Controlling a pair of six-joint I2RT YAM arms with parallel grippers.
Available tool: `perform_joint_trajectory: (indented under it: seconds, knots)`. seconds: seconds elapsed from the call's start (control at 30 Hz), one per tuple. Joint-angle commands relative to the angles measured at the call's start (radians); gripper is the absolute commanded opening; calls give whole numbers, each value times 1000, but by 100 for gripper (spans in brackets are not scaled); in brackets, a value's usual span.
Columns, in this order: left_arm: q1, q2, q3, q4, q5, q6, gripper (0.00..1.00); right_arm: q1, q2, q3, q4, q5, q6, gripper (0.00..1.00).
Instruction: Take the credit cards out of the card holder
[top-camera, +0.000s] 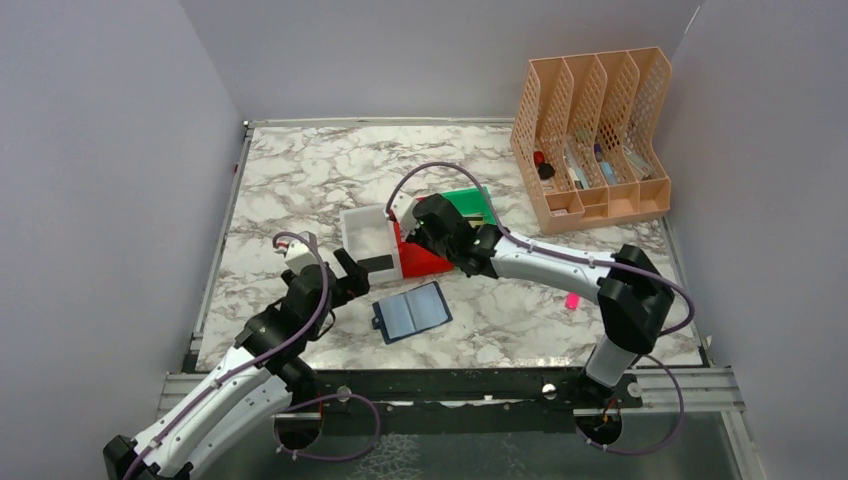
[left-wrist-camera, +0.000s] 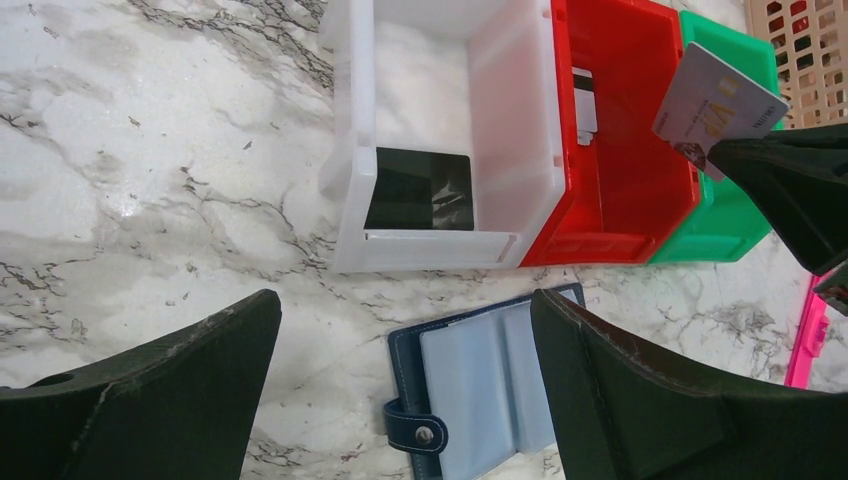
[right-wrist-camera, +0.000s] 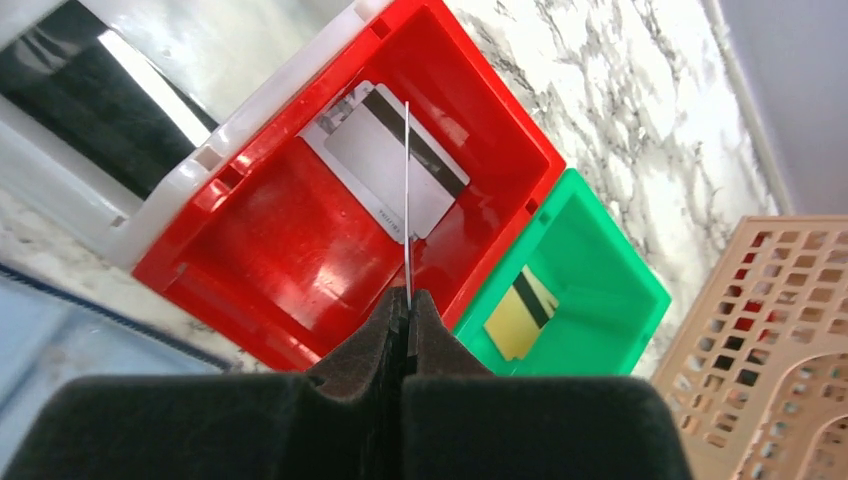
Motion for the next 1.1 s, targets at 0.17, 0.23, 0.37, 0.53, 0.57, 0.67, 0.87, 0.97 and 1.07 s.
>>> perform_joint_trajectory:
  seconds: [0.17, 0.23, 0.37, 0.53, 0.57, 0.67, 0.87, 0.97, 1.07]
  knots:
    - [2, -68, -16, -3, -50, -3, 99, 11, 163, 125, 48, 127, -161, 1]
    - [3, -82, -19, -4, -52, 4, 99, 11, 204, 161, 25, 146, -158, 1]
    - [3, -102, -24, -5, -44, 0, 99, 11, 297, 219, -19, 238, -149, 1]
    - [2, -114, -31, -5, -34, -10, 99, 11, 354, 246, -9, 283, -151, 1]
    - [3, -113, -32, -4, -32, -10, 99, 11, 356, 246, 0, 281, -152, 1]
    - [3, -112, -34, -3, -31, -13, 99, 11, 360, 217, 74, 280, -179, 1]
    - [3, -100, -33, -4, -27, -14, 99, 11, 411, 228, 109, 302, -186, 1]
    - [3, -97, -35, -4, -27, -15, 99, 10, 426, 220, 128, 304, -189, 2]
    - [3, -97, -35, -3, -27, -15, 99, 10, 433, 211, 148, 308, -180, 5]
